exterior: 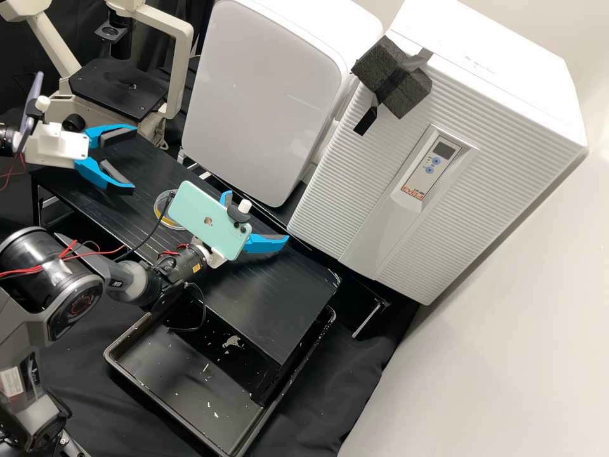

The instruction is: Place the petri dish on the microscope

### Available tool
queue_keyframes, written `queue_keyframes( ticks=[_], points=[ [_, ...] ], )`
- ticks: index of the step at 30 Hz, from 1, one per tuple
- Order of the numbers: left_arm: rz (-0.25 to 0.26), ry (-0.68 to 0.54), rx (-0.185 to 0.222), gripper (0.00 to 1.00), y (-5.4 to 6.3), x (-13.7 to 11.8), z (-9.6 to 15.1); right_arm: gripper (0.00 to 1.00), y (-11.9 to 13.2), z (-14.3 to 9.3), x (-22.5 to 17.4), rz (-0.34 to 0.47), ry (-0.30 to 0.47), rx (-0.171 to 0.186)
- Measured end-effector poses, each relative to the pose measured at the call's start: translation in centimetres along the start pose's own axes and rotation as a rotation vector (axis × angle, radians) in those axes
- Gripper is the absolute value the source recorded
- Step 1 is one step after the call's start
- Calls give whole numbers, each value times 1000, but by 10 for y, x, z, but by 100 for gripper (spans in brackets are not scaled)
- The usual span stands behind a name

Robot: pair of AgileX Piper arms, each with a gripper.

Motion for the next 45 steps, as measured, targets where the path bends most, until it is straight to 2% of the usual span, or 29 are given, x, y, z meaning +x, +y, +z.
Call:
queue_keyframes(
  ticks=[6, 10, 14, 21, 29, 33, 38, 45],
  points=[
    [-63, -40, -42, 100, -14, 17, 7, 100, 0, 0, 0, 0, 0, 0],
    [-118, -65, -39, 100, -22, 22, 14, 100, 0, 0, 0, 0, 0, 0],
    [-123, -79, -41, 100, -20, 26, 20, 100, 0, 0, 0, 0, 0, 0],
    [-136, -91, -16, 100, -14, 41, 29, 100, 0, 0, 0, 0, 0, 0],
    [-151, -129, 9, 100, -12, 56, 39, 100, 0, 0, 0, 0, 0, 0],
    [-153, -148, -14, 100, -13, 65, 42, 100, 0, 0, 0, 0, 0, 0],
    [-180, -137, -18, 100, -20, 69, 40, 100, 0, 0, 0, 0, 0, 0],
    [-174, -131, -32, 100, -22, 71, 36, 100, 0, 0, 0, 0, 0, 0]
  ],
)
